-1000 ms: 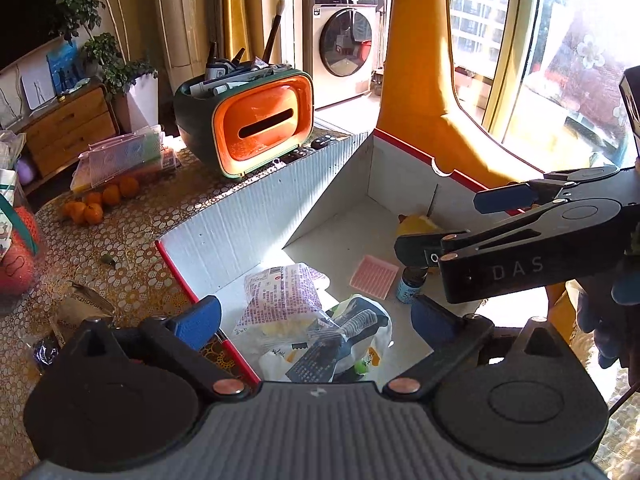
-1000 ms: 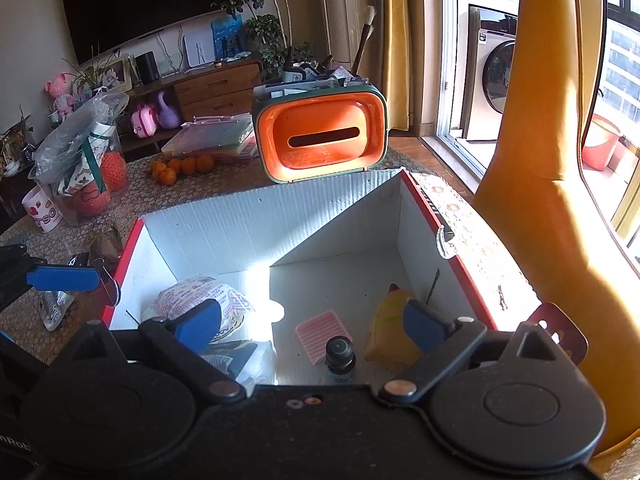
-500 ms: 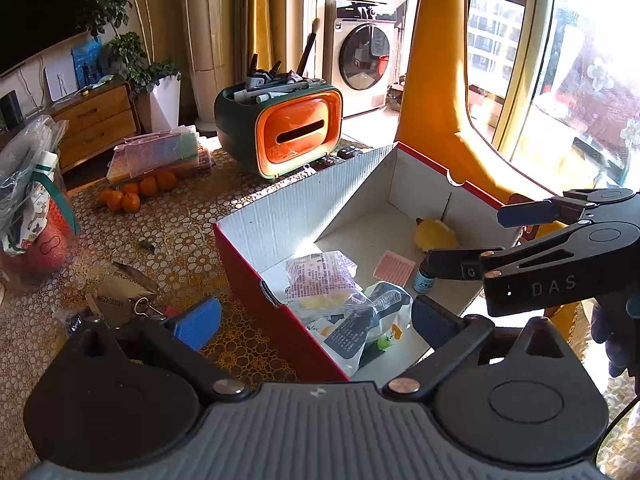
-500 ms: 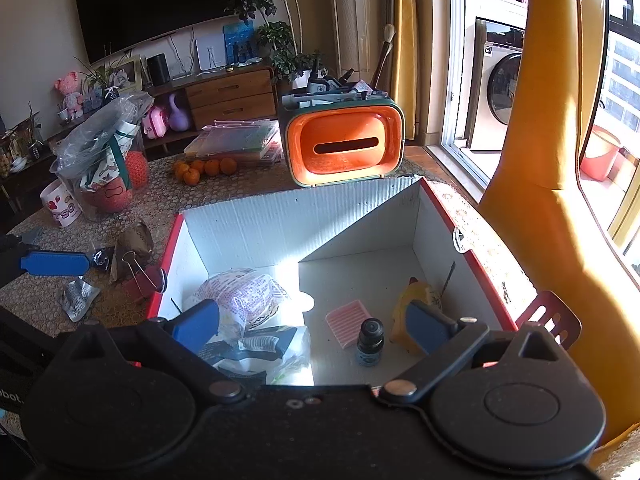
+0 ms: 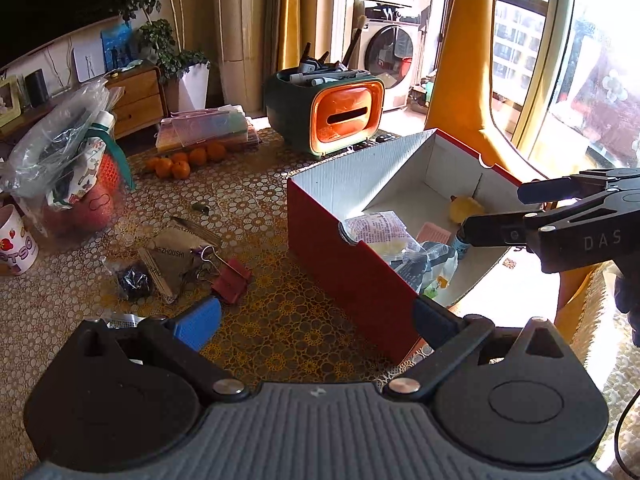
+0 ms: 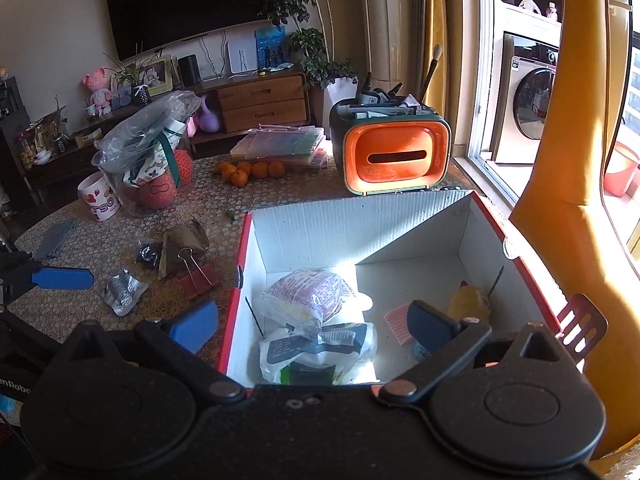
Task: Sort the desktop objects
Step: 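Withdraw both tools from the box back toward the table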
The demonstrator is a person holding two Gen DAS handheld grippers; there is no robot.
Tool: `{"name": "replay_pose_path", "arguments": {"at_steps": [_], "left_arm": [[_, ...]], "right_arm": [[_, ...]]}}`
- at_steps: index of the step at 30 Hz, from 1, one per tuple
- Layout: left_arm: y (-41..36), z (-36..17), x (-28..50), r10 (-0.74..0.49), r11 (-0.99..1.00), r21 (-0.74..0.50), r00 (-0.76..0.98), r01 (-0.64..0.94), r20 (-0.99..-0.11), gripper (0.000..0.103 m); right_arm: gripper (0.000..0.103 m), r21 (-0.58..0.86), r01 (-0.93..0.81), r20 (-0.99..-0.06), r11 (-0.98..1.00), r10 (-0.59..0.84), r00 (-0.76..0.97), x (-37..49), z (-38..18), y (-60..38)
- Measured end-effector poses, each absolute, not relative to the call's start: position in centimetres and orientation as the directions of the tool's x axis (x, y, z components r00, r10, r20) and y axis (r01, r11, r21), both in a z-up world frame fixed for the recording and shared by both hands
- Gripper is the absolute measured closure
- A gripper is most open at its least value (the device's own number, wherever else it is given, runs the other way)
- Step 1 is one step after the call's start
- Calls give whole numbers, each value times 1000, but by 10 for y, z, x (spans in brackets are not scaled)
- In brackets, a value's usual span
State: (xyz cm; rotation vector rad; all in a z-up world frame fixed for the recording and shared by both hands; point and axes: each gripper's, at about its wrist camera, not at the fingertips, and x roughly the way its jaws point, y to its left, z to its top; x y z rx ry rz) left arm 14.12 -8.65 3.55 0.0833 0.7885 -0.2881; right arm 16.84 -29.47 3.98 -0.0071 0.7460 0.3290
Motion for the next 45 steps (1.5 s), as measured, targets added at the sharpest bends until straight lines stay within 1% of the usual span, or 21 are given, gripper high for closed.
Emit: {"name": "replay_pose_path", "arguments": {"at_steps": [10, 15, 19, 26, 32, 45], "left_arm": [[-46, 33, 127, -203, 972, -59, 684, 228, -701, 1], [-23, 31, 120, -203, 976, -86, 685, 201, -700, 1], [-4, 27, 113, -175, 983, -79, 700, 168, -692, 1], [30, 18, 107, -138, 990, -71, 711, 124, -689, 1], [56, 10, 106, -117, 993, -76, 715, 89, -690, 1], [87, -19, 112, -96, 995, -62, 710, 74, -698, 1]], "right_arm": [[2, 82, -372, -643, 925, 334, 689, 150, 44, -249], [2, 91, -406, -634, 909, 367, 681, 146, 44, -228], [2, 80, -445, -628, 892, 391, 673, 142, 43, -211], [2, 64, -505, -631, 861, 427, 647, 142, 39, -178], [2, 106, -515, -640, 850, 455, 619, 149, 32, -158], [4, 98, -540, -673, 836, 455, 583, 175, 10, -123]]}}
